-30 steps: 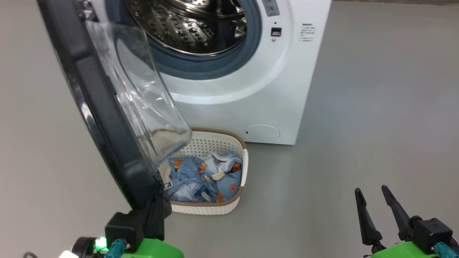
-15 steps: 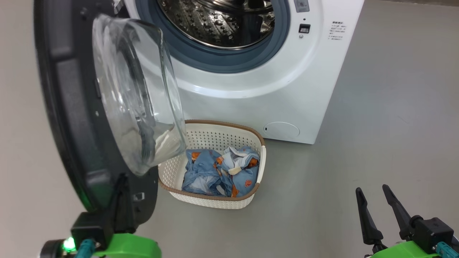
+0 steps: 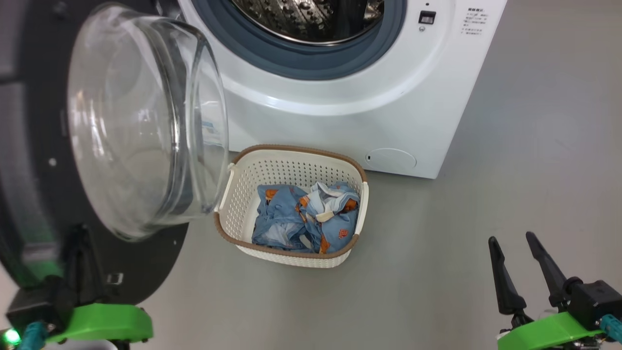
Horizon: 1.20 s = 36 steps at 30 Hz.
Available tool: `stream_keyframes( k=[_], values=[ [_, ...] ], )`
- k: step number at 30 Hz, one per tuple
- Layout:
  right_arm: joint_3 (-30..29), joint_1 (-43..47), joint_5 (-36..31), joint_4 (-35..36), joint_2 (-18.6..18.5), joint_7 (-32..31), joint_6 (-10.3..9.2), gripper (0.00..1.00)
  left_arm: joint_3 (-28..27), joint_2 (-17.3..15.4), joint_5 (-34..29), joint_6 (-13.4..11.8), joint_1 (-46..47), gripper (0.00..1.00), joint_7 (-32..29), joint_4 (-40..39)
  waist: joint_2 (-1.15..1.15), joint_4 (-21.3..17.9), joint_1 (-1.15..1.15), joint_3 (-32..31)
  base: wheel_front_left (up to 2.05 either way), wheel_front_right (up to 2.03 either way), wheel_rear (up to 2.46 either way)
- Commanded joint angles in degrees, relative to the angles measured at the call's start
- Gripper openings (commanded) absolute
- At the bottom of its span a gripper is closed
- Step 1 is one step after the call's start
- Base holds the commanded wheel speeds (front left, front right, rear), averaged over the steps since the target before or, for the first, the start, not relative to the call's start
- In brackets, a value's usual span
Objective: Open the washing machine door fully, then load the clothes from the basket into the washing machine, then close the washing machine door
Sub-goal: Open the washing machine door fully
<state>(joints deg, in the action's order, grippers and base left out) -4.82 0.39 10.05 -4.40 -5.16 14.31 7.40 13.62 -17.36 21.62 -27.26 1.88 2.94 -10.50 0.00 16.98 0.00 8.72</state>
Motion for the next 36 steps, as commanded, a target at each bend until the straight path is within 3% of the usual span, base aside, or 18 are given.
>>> stream_keyframes(
  k=[1, 16, 25, 36],
  values=[
    [1.0, -2.0, -0.9, 1.7, -0.8, 0.7, 0.09, 1.00, -4.7, -2.4, 1.1, -0.7, 2.7, 0.00, 1.2, 0.2, 0.00, -0.1, 0.00, 1.3, 0.00, 0.00, 0.00],
    [0.2, -4.7, -2.4, 8.4, -2.7, -1.2, 0.09, 1.00, -14.0, -3.6, 7.2, 3.0, 8.4, 0.00, 9.7, 12.7, 0.00, -0.6, 0.00, 6.5, 0.00, 0.00, 0.00],
    [-0.2, -5.1, -3.1, 13.1, -3.2, -3.3, 0.09, 1.00, -21.1, -4.3, 8.6, 8.1, 15.2, 0.00, 12.0, 23.6, 0.00, -0.7, 0.00, 9.3, 0.00, 0.00, 0.00],
    [-0.7, -4.8, -3.5, 15.4, -3.2, -4.3, 0.09, 1.00, -32.8, -4.7, 2.5, 14.7, 20.8, 0.00, 12.0, 30.7, 0.00, -0.9, 0.00, 10.4, 0.00, 0.00, 0.00]
  ],
)
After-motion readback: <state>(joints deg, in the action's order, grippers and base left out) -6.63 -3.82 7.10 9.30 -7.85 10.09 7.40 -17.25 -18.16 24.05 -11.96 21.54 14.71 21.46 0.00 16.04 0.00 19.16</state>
